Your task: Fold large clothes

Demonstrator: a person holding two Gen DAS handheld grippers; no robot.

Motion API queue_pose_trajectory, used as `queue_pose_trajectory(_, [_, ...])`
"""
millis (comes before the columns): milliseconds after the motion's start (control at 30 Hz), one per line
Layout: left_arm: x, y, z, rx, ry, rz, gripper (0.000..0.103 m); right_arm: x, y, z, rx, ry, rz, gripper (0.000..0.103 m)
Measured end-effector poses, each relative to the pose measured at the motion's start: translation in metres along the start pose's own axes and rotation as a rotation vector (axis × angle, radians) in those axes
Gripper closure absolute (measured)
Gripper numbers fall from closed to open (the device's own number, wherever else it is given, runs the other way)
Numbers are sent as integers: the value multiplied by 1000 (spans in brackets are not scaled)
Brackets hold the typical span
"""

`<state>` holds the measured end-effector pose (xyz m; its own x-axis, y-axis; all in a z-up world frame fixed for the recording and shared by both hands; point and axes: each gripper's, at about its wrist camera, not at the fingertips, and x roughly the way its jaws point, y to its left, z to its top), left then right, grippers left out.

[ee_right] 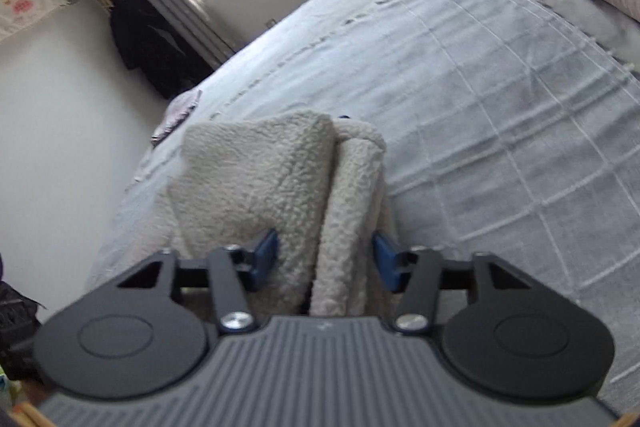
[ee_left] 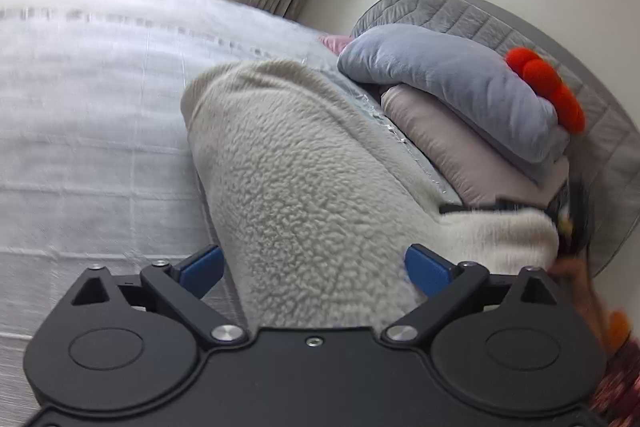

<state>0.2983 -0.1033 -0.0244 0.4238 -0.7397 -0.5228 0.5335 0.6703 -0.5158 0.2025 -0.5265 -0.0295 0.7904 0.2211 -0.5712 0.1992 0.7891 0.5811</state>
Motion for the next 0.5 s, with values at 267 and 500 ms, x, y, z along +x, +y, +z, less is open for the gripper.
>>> queue_pose_trajectory(267, [32, 47, -14, -386, 48, -207, 1, 31, -56, -27, 352, 103, 245, 18])
queue_pose_trajectory(500, [-25, 36, -28, -340, -57, -166, 27, 37, -35, -60, 420, 80, 418, 30])
